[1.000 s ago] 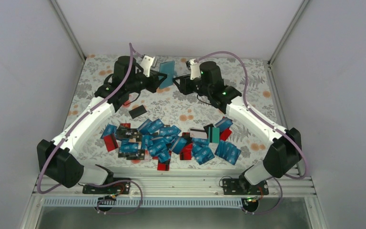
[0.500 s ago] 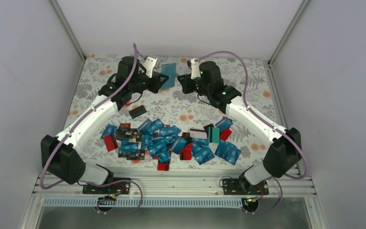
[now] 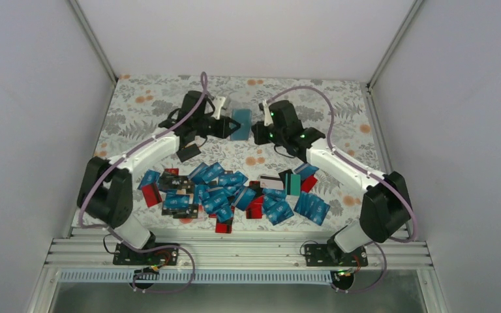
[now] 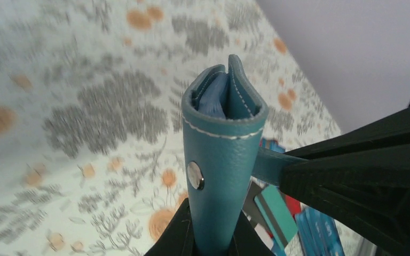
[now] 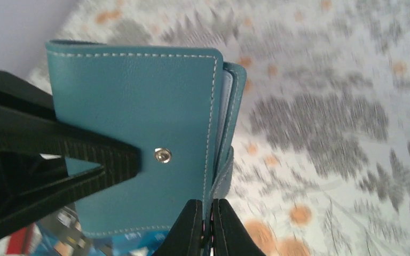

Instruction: Put the credit cards into the card holder

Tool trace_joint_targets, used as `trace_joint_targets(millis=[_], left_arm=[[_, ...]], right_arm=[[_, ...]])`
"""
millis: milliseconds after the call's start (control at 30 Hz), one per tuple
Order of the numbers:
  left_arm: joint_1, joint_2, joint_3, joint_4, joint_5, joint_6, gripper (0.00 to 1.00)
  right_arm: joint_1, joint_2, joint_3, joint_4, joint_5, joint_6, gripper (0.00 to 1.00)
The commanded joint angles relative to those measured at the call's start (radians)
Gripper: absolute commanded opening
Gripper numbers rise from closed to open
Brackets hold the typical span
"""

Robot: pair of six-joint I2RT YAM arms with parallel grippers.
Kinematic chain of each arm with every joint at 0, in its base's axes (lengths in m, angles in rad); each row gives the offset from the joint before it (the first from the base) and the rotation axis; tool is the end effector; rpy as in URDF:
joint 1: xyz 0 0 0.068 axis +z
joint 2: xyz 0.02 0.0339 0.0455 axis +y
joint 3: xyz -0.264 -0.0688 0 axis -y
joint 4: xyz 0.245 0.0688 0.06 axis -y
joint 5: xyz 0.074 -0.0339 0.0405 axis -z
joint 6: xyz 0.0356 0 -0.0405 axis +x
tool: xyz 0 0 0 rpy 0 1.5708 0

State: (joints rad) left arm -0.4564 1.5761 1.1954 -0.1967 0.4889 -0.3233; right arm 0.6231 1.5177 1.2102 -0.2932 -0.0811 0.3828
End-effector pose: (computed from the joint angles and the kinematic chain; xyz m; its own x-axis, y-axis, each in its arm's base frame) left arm 0.3153 -0.1734 0.2846 -0.7004 0.0314 -0.7130 0.5482 0.6634 -0.5093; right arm 0.2809 0.2054 0.2983 -0.6633 -0.0182 -0.7481 -0.4184 0.8378 0.3506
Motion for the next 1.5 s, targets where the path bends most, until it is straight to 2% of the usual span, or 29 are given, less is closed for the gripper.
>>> trace_joint_targets(millis=[0,200,333,400,533,667,867,1067,1133,1333,1467], left_arm=[[-0.001,0.108,-0.051,0.068,0.073,-0.072,0.05],[-0.001,0.266,-0.030,0.059,0.112,-0.073,0.08],[-0.001,0.336,-0.027,0.058,0.120,-0.059,0.18],[-0.001,0.350,-0.024,0.051,0.103,-0.045,0.29],[-0.001,0.344,-0.021,0.031,0.045,-0.026,0.70],[-0.001,0.314,-0.017,-0.012,-0.040,-0.009,0.99],[-0.002,0.181,-0.006,-0.080,-0.313,-0.006,1.00],[-0.001,0.026,-0.052,-0.020,-0.571,-0.034,1.00],[0.012,0.017,-0.061,0.009,-0.545,-0.034,1.00],[0.015,0.057,-0.034,-0.003,-0.281,-0.016,0.95],[-0.048,0.071,-0.030,-0.014,-0.264,-0.007,0.95]], right_arm=[[-0.022,0.016,-0.091,-0.026,-0.006,0.034,0.04],[-0.067,0.063,-0.165,0.004,-0.099,0.045,0.04],[-0.090,0.100,-0.183,0.012,-0.129,0.047,0.04],[-0.097,0.109,-0.187,0.017,-0.142,0.045,0.04],[-0.113,0.114,-0.189,0.025,-0.166,0.041,0.04],[-0.120,0.118,-0.189,0.026,-0.175,0.038,0.04],[-0.133,0.114,-0.184,0.028,-0.191,0.037,0.04],[-0.137,0.107,-0.174,0.029,-0.215,0.037,0.04],[-0.137,0.107,-0.173,0.034,-0.226,0.039,0.04],[-0.138,0.104,-0.166,0.030,-0.227,0.048,0.04],[-0.139,0.099,-0.164,0.021,-0.219,0.055,0.04]])
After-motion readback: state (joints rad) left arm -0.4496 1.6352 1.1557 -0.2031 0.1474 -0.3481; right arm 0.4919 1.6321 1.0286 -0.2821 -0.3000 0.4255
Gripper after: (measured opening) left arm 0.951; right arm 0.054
